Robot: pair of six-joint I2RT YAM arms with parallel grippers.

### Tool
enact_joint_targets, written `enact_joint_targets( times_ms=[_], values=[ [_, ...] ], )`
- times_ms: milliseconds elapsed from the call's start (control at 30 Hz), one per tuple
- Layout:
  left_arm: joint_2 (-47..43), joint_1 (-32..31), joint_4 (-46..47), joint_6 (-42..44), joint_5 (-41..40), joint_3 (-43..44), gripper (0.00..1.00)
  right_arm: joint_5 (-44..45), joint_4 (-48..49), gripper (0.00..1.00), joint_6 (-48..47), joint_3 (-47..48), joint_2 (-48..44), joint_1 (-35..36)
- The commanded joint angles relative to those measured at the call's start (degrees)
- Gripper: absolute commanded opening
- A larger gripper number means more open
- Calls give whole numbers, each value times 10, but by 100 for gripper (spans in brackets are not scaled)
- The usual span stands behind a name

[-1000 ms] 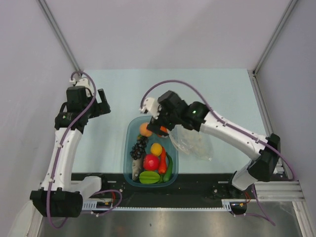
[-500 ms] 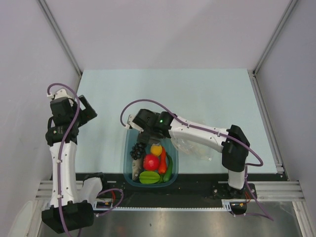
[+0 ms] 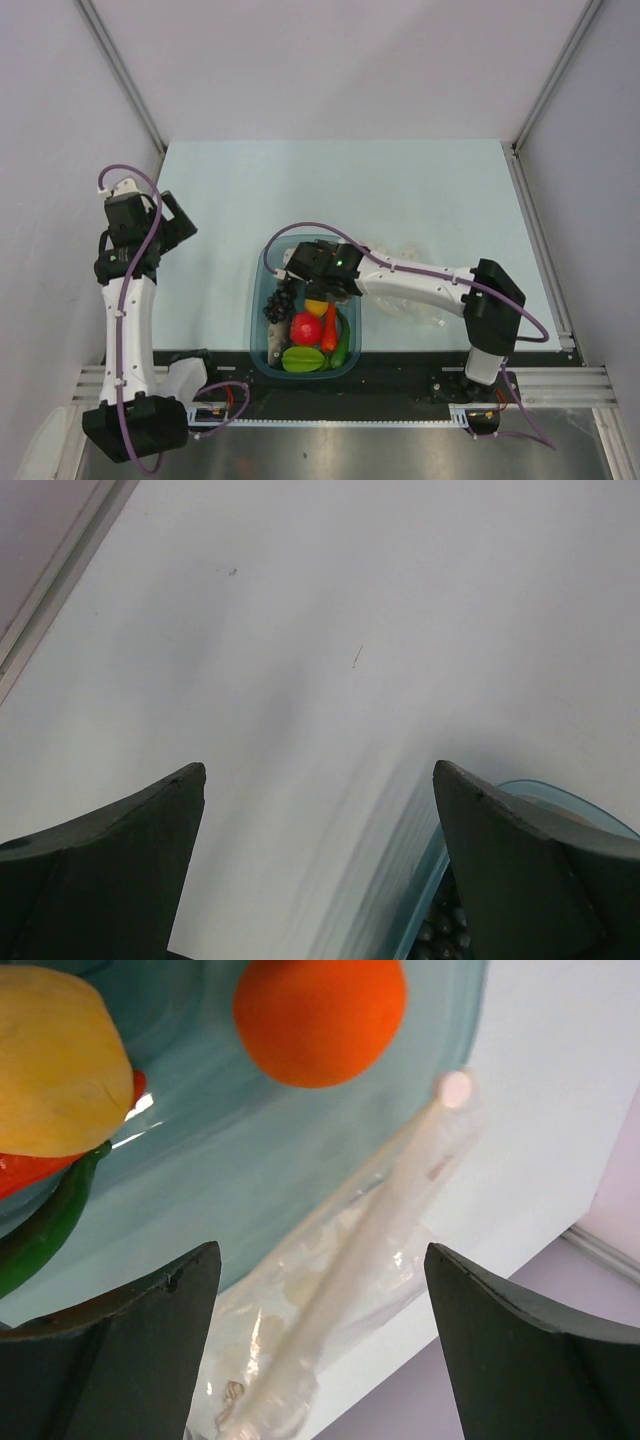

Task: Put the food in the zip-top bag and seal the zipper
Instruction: Pick up the zipper food storage bag at the center of the board, then open the zipper of the food storage bag at the center of the board.

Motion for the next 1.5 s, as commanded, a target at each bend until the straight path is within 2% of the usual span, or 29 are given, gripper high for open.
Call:
enact_joint_targets(
  times_ms=[0,133,400,533,633,667,700,733,833,900,967,1033,1067,1167,1233,1367,1467],
  values=[
    [3,7,16,-12,3,22,100,13,-1,89,-2,31,-54,-6],
    [15,7,17,-8,3,27,100,-9,-29,92,2,50,-61,-7],
    [48,6,19,-8,3,48,100,-42,-69,93,10,-9,-95,-15],
    [49,6,26,-8,8,50,100,-46,-82,85,12,-14,-101,-39],
    [45,7,38,-1,33,46,100,-49,-94,74,15,-15,-109,-55],
    [43,6,43,6,39,46,100,-52,-98,63,15,-15,-112,-58],
    [38,6,48,10,47,45,100,-58,-100,56,12,-15,-113,-61],
    [36,7,63,15,74,44,100,-62,-102,38,12,-13,-116,-66],
    [29,7,95,38,135,44,100,-69,-102,0,15,2,-112,-89],
    [31,3,121,49,162,46,100,-79,-103,0,17,21,-106,-109],
    [45,-7,137,65,230,56,100,-110,-110,0,38,91,-99,-167],
    [63,-29,146,74,260,67,99,-163,-115,0,69,155,-101,-215],
    [69,-43,151,79,278,71,100,-224,-115,0,78,172,-105,-232],
    [90,-102,160,80,290,82,100,-318,-91,0,132,224,-119,-287],
    [107,-151,178,70,326,85,100,-346,-55,0,170,226,-133,-313],
    [153,-244,193,49,341,115,99,-426,22,0,279,179,-164,-365],
    [193,-311,202,18,352,148,95,-454,80,0,324,129,-183,-370]
  ],
)
